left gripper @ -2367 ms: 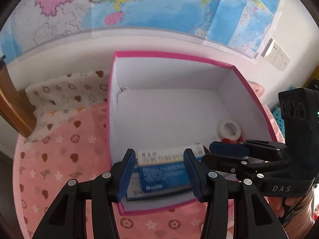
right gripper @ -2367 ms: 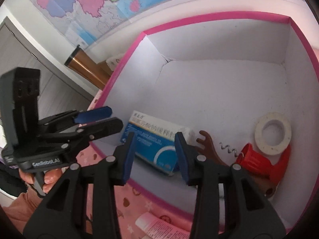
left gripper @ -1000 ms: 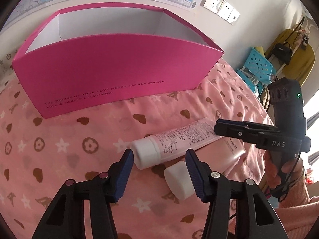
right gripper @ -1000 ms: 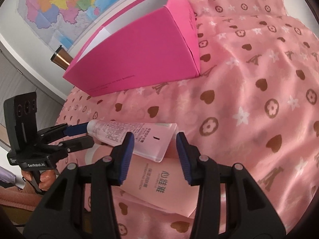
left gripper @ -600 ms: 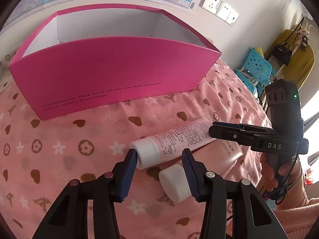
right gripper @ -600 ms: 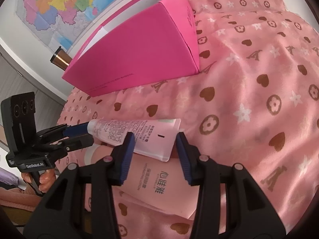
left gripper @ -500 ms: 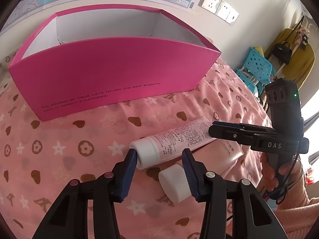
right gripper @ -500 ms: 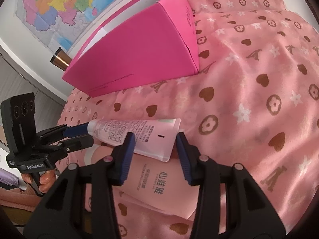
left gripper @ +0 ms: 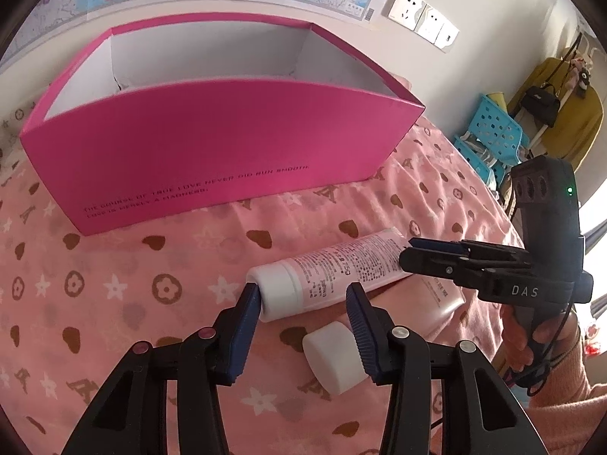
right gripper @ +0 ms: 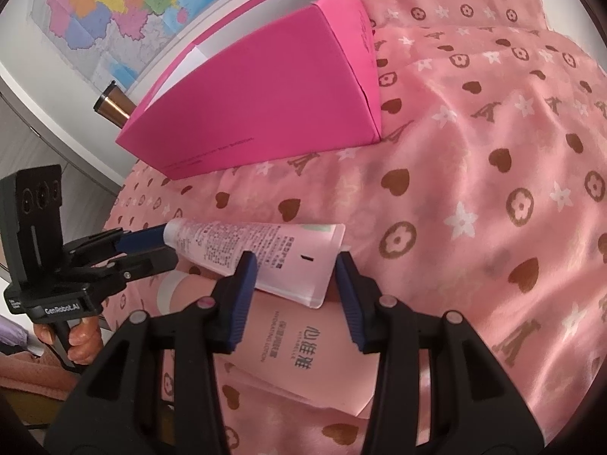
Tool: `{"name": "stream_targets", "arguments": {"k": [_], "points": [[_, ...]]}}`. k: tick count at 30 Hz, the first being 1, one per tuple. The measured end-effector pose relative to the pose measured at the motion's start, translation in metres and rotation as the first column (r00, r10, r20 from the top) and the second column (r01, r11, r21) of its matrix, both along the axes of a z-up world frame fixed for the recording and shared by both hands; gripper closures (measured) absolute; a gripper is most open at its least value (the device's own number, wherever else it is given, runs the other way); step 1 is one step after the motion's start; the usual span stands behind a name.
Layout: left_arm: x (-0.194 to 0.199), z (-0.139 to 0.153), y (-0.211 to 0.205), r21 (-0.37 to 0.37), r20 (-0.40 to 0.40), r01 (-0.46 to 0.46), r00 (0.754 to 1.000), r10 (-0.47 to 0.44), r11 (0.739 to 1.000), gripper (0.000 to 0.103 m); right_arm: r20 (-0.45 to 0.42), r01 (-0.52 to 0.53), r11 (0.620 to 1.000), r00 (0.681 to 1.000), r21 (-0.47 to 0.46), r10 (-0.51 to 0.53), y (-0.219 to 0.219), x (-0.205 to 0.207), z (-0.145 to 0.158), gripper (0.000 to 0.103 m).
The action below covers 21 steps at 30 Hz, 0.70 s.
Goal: Organize rigid objects
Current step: 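Lift the pink-labelled tube with the right gripper toward the magenta box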
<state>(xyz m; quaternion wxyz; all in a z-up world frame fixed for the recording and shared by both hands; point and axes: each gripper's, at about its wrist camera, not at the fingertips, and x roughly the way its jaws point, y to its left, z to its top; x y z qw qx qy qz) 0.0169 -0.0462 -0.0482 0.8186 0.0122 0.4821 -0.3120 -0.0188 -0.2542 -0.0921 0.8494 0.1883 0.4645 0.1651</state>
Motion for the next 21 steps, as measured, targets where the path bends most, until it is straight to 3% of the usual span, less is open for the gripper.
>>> {"name": "stream_targets", "arguments": {"k": [11, 21], "points": [[-0.002, 0.005, 0.003, -0.02, 0.016, -0.005, 1.0, 0.005, 1.0, 0.056, 0.058, 0.006, 0.999, 0.998, -0.038, -0.004, 0.004, -0.004, 0.016, 0.057], [-0.005, 0.029, 0.009, -0.055, 0.071, -0.014, 0.997, 0.017, 0.998, 0.056, 0.147, 0.012, 0.997, 0.989, -0.07, -0.001, 0.009, -0.01, 0.045, 0.057]]}}
